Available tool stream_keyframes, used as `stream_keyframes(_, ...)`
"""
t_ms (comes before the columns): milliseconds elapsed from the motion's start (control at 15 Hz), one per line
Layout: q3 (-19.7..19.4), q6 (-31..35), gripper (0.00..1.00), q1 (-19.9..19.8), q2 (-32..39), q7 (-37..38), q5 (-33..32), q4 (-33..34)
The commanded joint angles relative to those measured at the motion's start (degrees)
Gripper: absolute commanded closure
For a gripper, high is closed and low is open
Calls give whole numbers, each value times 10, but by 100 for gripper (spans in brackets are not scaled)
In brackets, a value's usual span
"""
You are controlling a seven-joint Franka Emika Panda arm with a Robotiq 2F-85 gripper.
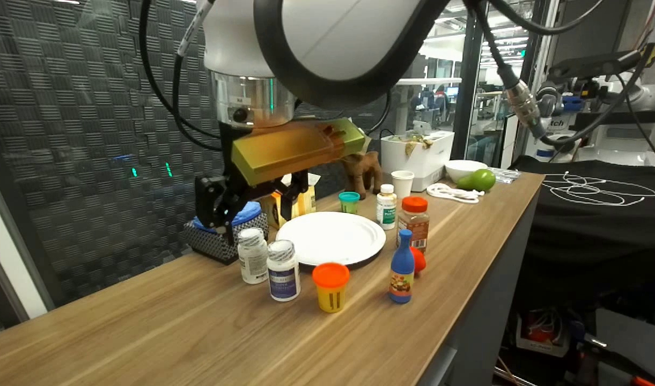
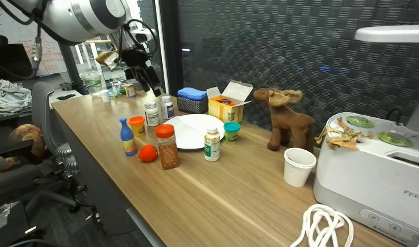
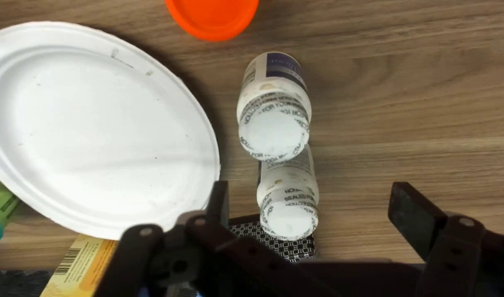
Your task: Pick up all the items surrounding the white plate and arrange them on the plate
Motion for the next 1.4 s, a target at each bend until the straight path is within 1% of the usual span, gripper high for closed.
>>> stream_keyframes(0,-27,11,0,22,33,7,-5,42)
stream_keyframes(467,-46,13,0,21,64,-13,23,71)
stream_keyframes(533,-47,14,5,20,68,-15,27,73)
stream_keyframes(600,-47,14,26,20,70,-17,32,75)
stream_keyframes(667,-47,15,29,21,72,-18,35,77)
stream_keyframes(733,-48,17,30,22,74,-19,37,78)
stream_keyframes(800,-47,18,36,23,76,-21,41,80)
stream_keyframes(933,-46,20,54,26,80,-23,48,82)
stream_keyframes(1133,-47,24,77,34,80,-21,47,80)
stream_keyframes(1200,-47,25,81,36,79,-20,46,79)
stream_keyframes(1333,-50,25,81,42,74,-12,41,76)
